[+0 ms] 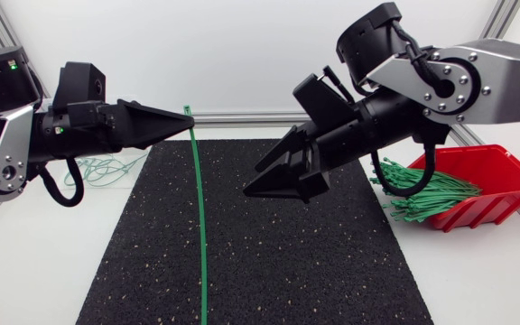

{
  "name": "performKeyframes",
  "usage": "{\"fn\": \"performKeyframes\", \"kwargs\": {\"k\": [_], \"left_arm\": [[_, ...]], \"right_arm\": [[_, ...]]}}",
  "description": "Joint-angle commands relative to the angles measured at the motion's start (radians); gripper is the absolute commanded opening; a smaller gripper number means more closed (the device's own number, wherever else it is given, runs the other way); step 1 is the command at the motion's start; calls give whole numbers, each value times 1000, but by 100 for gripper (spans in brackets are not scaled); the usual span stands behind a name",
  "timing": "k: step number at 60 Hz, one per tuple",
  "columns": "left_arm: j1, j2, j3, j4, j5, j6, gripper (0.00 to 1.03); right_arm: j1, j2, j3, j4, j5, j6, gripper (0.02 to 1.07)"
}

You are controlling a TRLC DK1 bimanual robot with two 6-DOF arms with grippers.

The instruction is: Take a green cable tie from the red box, thread the tail through the head to close it, then place it in the transparent bin on the left.

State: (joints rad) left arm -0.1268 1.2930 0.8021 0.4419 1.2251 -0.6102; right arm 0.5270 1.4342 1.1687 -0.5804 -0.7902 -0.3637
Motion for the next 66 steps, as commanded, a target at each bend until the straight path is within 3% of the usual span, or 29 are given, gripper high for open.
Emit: {"fn": "performKeyframes", "kwargs": {"k": [1,8,28,36,42,57,66], "left_arm": [[16,32,36,-5,27,-28,4],[24,58,43,-5,31,-26,4],[19,135,63,3,31,-2,4],[16,157,82,1,31,-2,4],[10,170,91,1,31,-2,4],[4,193,97,1,28,-2,4],[4,212,106,0,28,-2,4]], "right_arm": [[7,-11,19,-15,34,-86,102],[21,-12,-1,-22,46,-173,103],[44,-63,17,-188,120,-363,103],[82,-92,-67,-35,236,-434,103],[100,-87,-80,-29,267,-521,103],[202,-57,-90,30,511,-597,103],[265,-118,-219,226,649,-705,102]]}}
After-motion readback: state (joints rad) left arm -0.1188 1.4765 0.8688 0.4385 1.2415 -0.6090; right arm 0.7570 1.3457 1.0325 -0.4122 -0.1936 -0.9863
